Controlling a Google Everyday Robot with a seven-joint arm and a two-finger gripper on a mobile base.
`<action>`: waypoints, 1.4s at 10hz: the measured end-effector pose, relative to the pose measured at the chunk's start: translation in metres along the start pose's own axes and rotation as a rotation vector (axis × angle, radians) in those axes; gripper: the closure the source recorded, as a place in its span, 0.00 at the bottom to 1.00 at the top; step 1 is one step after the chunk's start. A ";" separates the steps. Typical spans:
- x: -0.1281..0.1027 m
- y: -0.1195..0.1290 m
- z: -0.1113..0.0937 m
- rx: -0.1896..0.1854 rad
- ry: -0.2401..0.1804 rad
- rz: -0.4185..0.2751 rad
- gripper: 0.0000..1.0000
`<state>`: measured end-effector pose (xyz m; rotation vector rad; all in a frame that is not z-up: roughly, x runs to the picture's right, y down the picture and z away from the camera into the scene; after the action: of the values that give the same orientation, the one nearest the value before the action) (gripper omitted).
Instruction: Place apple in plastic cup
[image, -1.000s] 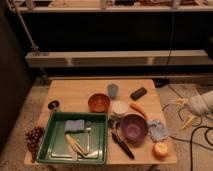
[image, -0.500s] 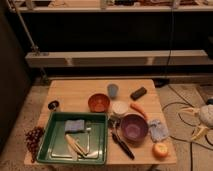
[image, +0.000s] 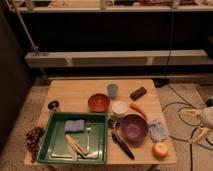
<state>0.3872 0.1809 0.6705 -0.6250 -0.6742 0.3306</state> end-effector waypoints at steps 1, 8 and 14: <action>-0.001 -0.001 0.001 -0.004 -0.001 -0.003 0.20; 0.032 0.055 0.014 -0.052 -0.082 0.020 0.20; 0.059 0.070 0.071 -0.066 -0.141 -0.013 0.20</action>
<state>0.3774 0.2930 0.6969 -0.6645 -0.8267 0.3434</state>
